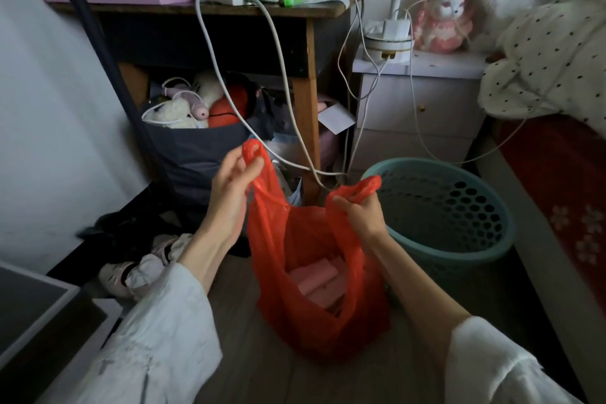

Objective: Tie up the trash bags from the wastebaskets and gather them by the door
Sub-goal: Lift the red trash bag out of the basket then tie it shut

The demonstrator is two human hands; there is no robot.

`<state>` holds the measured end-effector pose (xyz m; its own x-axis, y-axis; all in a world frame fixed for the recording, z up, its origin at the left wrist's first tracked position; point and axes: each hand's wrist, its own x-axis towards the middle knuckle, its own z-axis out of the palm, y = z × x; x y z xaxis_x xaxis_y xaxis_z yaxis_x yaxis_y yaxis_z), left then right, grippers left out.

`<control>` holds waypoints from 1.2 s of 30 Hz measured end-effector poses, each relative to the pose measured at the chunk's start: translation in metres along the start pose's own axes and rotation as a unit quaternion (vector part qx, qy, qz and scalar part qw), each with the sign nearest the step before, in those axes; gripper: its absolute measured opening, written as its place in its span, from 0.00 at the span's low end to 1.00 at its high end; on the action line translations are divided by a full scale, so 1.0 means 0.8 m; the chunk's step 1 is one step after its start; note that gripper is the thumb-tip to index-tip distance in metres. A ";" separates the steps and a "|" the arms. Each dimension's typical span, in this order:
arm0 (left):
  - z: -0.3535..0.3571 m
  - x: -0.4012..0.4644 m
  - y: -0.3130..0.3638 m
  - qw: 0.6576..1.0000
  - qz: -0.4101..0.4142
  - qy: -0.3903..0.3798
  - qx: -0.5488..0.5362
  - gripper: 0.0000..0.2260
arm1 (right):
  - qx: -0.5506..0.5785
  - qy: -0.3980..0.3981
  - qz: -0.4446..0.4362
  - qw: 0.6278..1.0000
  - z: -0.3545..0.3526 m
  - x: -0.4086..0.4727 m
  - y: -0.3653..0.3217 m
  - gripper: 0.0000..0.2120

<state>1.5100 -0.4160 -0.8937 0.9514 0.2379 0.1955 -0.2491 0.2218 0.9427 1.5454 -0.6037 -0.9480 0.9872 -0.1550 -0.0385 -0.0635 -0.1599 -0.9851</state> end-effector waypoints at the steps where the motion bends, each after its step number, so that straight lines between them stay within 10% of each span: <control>1: 0.002 -0.001 -0.008 1.000 -0.010 -0.013 0.004 0.16 | 0.027 0.000 0.017 0.999 0.000 -0.003 0.001 0.05; 8: -0.001 -0.017 -0.059 0.992 0.033 -0.013 0.117 0.23 | 0.038 -0.028 0.028 0.998 -0.017 -0.008 0.022 0.06; 16: -0.026 -0.022 -0.113 0.924 -0.055 -0.130 0.356 0.41 | -0.280 -0.180 -0.130 0.934 -0.012 -0.013 0.049 0.45; 23: -0.018 -0.022 -0.130 0.954 -0.044 -0.023 0.295 0.07 | -0.322 -0.136 -0.122 0.929 -0.008 -0.015 0.058 0.14; 32: -0.012 -0.032 -0.130 0.987 -0.107 0.107 0.054 0.09 | 0.048 -0.113 0.010 0.992 -0.009 -0.028 0.042 0.20; 36: -0.007 -0.031 -0.129 0.975 -0.102 0.110 0.162 0.13 | 0.104 -0.076 0.058 0.990 -0.008 -0.024 0.047 0.16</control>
<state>1.5111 -0.4397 -0.9970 0.9049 0.4243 -0.0339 0.0455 -0.0172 0.9988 1.5232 -0.6130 -0.9834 0.9866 -0.0096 -0.1630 -0.1622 0.0576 -0.9851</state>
